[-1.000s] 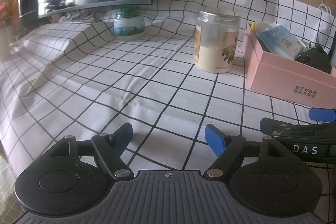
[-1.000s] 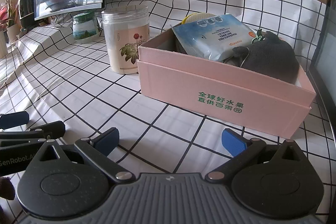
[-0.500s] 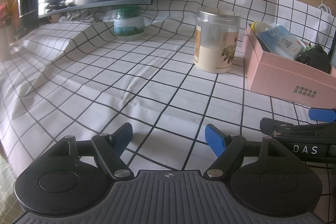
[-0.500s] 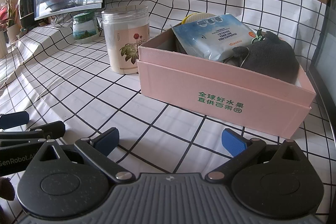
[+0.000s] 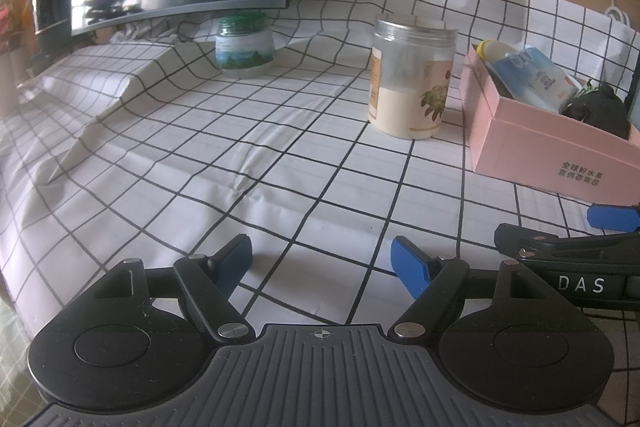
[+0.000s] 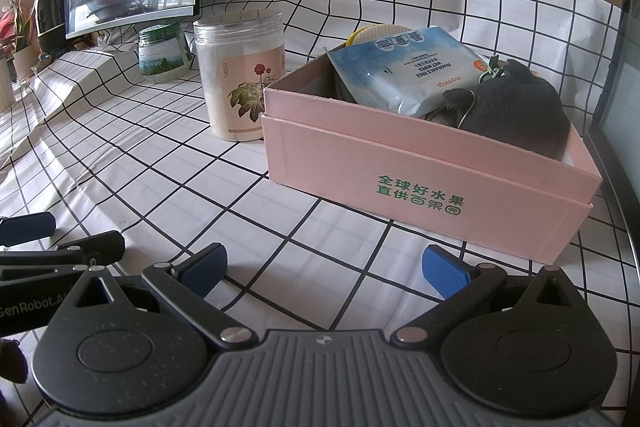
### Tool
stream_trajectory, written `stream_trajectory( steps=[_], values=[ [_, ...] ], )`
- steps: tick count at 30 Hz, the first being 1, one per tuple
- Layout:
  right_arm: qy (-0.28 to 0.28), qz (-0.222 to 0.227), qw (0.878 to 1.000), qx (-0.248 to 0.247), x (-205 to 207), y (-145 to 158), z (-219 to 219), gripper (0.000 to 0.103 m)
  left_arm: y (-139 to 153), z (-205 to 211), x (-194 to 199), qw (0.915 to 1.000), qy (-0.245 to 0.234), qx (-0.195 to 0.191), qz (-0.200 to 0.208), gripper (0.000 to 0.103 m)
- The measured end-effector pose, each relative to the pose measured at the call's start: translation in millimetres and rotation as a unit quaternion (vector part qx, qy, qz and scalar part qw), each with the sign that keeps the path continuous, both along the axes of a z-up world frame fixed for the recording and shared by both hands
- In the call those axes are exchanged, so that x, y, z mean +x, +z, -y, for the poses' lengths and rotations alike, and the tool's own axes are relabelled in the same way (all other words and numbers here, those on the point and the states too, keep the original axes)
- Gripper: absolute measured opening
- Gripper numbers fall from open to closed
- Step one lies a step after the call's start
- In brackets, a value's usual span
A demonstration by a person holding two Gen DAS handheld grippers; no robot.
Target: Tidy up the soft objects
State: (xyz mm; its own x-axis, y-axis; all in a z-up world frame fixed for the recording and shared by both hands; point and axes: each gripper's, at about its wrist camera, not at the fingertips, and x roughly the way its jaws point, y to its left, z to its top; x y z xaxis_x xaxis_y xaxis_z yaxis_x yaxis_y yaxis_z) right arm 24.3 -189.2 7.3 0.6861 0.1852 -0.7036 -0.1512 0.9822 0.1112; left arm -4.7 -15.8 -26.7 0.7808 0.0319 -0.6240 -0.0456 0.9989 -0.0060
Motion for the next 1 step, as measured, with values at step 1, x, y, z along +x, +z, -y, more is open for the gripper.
stream_trajectory(
  steps=[1],
  values=[
    [0.0,0.0,1.0,0.0,0.0,0.0,0.0,0.103,0.1,-0.5,0.0,1.0,-0.001,0.0,0.0,0.082]
  ],
)
